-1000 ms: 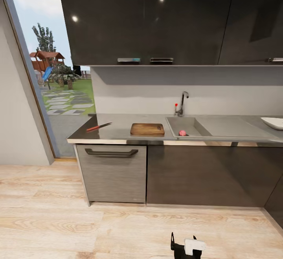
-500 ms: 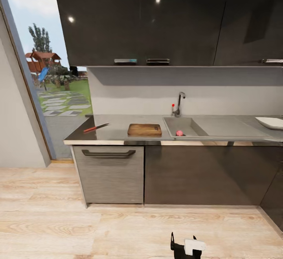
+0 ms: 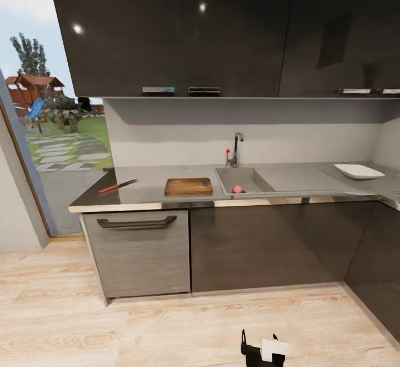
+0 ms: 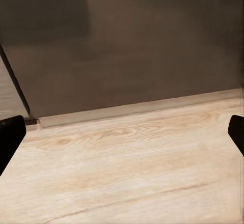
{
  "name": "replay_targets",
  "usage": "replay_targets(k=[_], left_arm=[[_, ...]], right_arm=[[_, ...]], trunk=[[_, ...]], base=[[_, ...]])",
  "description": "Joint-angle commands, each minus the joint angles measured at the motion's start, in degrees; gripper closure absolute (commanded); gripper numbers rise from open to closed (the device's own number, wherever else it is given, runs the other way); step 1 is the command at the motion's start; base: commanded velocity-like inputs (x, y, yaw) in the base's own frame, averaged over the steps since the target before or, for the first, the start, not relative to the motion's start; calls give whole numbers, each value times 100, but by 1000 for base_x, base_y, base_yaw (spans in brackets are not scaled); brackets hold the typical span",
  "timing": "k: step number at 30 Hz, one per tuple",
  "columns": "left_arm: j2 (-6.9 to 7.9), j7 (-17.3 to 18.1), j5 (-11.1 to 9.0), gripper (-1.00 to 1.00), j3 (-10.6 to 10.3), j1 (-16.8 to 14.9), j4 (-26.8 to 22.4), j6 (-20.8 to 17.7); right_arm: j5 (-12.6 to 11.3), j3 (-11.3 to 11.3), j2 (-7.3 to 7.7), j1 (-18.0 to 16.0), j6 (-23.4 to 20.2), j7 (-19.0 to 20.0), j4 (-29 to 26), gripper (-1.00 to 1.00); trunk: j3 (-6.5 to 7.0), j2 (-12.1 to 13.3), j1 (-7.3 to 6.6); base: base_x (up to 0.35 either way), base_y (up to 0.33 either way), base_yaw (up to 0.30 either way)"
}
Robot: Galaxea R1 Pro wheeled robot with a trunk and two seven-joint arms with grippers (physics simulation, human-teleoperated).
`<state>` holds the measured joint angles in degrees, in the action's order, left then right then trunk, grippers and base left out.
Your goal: In the kitchen, take the Vidalia onion out of the sink, dice it on the chopping board with the paring knife, put the diced onion into the bowl on the countertop, then place both the paring knife and the chopping board into the sink.
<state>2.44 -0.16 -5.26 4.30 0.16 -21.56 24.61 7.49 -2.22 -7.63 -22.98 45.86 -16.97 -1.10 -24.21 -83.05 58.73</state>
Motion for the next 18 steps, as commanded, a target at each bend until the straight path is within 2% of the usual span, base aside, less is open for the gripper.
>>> replay_targets(k=[1, 18], left_arm=[[2, -1, -54, -100, -17, 2, -6, 7], [2, 0, -54, -100, -17, 2, -6, 8]], right_arm=[[62, -24, 1, -4, 6, -43, 5, -100], [60, -24, 2, -4, 5, -43, 5, -100]], trunk=[[1, -3, 0], [111, -3, 0]], base=[[0, 0, -201], [0, 0, -201]])
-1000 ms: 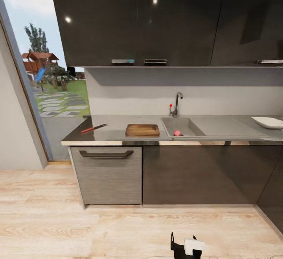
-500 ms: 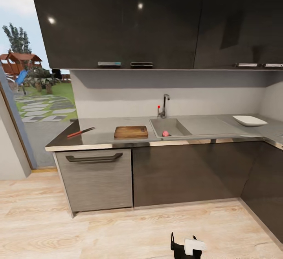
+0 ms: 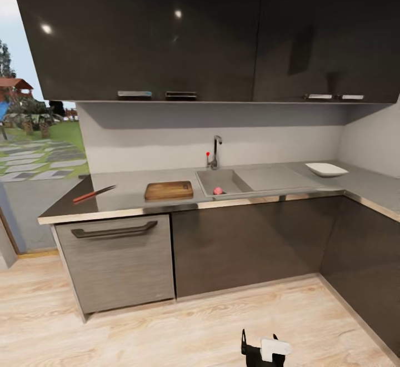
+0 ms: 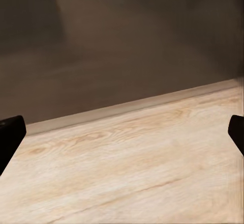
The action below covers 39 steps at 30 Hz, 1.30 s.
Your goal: In the kitchen, take the Vidalia onion out of the sink, dice it on the chopping board with the paring knife, put the diced onion into the bowl on the countertop, then place both the paring knife and the chopping board into the sink.
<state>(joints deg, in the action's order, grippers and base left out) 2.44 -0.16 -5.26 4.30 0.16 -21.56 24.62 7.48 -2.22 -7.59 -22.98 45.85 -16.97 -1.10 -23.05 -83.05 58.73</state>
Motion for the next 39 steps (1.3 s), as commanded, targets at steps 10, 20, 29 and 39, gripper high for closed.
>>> replay_targets(k=[10, 20, 29, 39], left_arm=[[2, 5, -54, -100, -17, 2, -7, 8], [2, 5, -54, -100, -17, 2, -7, 8], [2, 7, -54, -100, -17, 2, -7, 8], [2, 7, -54, -100, -17, 2, -7, 8]], right_arm=[[60, -24, 3, -4, 4, -43, 5, -100], [60, -24, 3, -4, 7, -43, 5, -100], [62, -24, 3, -4, 7, -43, 5, -100], [60, -24, 3, -4, 6, -39, 5, -100]], trunk=[[59, -3, 0], [124, -3, 0], [182, -3, 0], [245, -3, 0]], base=[[0, 0, -201], [0, 0, -201], [32, 0, -201], [33, 0, -195]])
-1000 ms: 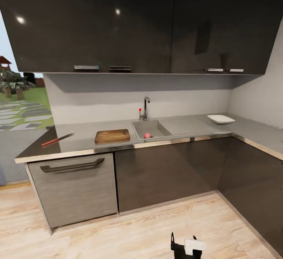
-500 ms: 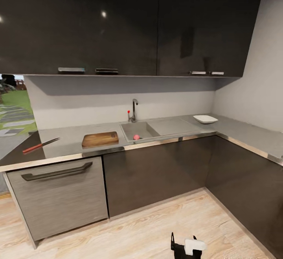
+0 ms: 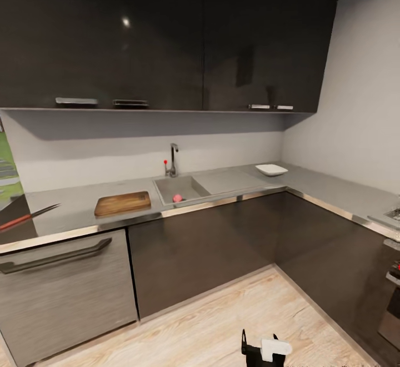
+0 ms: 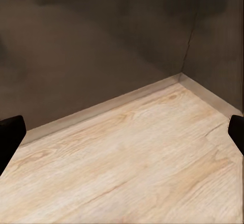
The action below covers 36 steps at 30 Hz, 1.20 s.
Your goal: In the kitchen, take the Vidalia onion out of the sink, dice it on the chopping board with the paring knife, put the diced onion into the bowl on the countertop, then place both the paring knife and the chopping board into the sink.
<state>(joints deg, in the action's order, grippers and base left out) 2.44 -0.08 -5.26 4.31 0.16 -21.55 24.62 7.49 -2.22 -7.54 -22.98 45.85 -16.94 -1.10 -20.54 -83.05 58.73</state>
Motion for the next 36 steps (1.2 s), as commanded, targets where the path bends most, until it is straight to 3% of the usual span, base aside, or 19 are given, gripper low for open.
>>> replay_targets(k=[1, 21, 36], left_arm=[[2, -1, -54, -100, -17, 2, -7, 8], [2, -1, -54, -100, -17, 2, -7, 8], [2, -1, -54, -100, -17, 2, -7, 8]], right_arm=[[60, -24, -2, -4, 5, -44, 4, -100], [60, -24, -2, -4, 5, -47, 4, -100], [60, -24, -2, -4, 3, -47, 4, -100]], trunk=[[-1, -3, 0], [5, -3, 0], [49, -3, 0]], base=[[4, 0, -129], [0, 0, -14], [0, 0, -236]])
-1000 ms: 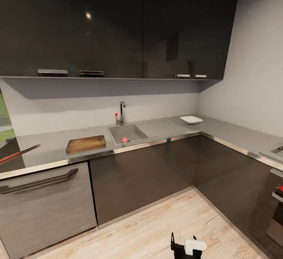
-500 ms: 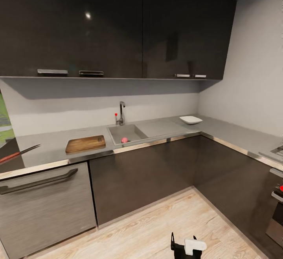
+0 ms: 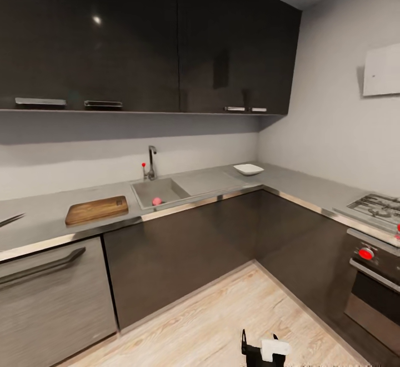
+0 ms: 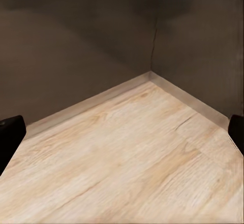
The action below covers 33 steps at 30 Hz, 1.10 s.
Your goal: In the kitchen, take the Vidalia onion out of the sink, dice it on the chopping board with the paring knife, put the diced onion into the bowl on the countertop, then place both the paring knife and the chopping board into the sink.
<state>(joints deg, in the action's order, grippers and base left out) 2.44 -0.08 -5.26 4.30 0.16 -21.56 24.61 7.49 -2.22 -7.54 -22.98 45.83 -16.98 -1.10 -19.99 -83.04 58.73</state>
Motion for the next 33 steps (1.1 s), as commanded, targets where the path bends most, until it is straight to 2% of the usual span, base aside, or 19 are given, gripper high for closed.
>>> replay_targets(k=[1, 11, 33], left_arm=[[2, 0, -54, -100, -17, 2, -7, 9], [2, 0, -54, -100, -17, 2, -7, 9], [2, 0, -54, -100, -17, 2, -7, 9]], right_arm=[[60, -24, -2, -5, 6, -43, 5, -100], [60, -24, -2, -5, 5, -43, 5, -100], [60, -24, -2, -5, -12, -51, 5, -100]], trunk=[[-2, -3, 0], [30, -3, 0], [32, -3, 0]], base=[[0, 0, -260], [0, 0, -246], [0, 0, -153]])
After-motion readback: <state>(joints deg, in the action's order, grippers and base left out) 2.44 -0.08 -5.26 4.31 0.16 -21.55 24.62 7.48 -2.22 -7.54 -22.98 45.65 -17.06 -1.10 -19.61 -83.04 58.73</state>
